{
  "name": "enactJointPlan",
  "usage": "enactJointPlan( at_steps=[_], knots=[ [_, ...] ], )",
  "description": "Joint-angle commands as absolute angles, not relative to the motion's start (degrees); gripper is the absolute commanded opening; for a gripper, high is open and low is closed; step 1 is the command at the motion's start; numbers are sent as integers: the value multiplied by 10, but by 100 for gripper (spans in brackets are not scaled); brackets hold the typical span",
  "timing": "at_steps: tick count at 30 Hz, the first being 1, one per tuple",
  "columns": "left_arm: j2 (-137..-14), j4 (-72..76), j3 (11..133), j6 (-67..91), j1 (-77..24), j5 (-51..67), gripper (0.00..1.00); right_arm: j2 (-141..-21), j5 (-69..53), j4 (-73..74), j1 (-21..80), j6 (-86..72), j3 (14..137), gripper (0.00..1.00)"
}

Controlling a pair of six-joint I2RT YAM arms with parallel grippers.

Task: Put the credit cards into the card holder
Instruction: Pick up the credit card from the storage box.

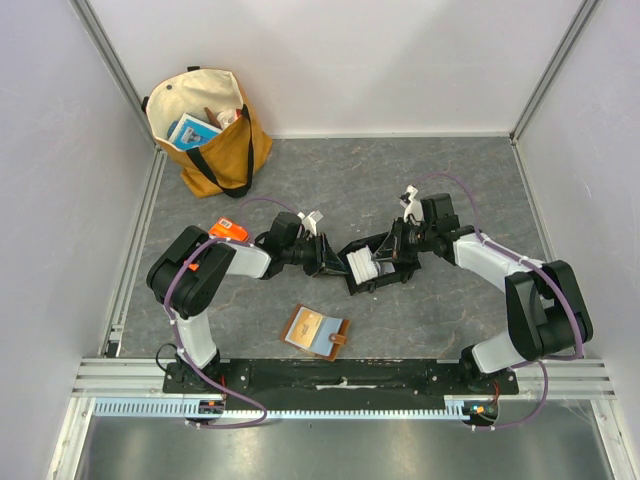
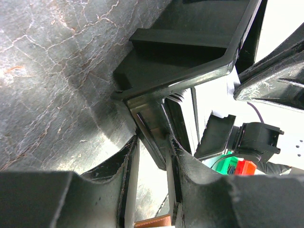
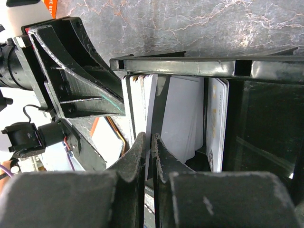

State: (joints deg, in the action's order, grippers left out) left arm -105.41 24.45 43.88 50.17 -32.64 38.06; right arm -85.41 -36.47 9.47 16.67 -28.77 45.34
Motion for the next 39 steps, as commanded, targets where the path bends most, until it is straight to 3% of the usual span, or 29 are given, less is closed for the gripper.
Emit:
enactJointPlan(
  at_steps=[1,15,27,39],
  knots=[
    [-1056,315,451,524,-333,406,34,-859,-430,91,171,-298,447,0],
    [-1055,316,451,522,-334,411,34,-853,-411,126,141,-265,450,0],
    [-1056,318,454,523,-333,415,35,-870,-512,137,138,-245,461,0],
    [-1056,319,453,523,-333,412,35,-848,-258,245,156,-191,491,1]
  ],
)
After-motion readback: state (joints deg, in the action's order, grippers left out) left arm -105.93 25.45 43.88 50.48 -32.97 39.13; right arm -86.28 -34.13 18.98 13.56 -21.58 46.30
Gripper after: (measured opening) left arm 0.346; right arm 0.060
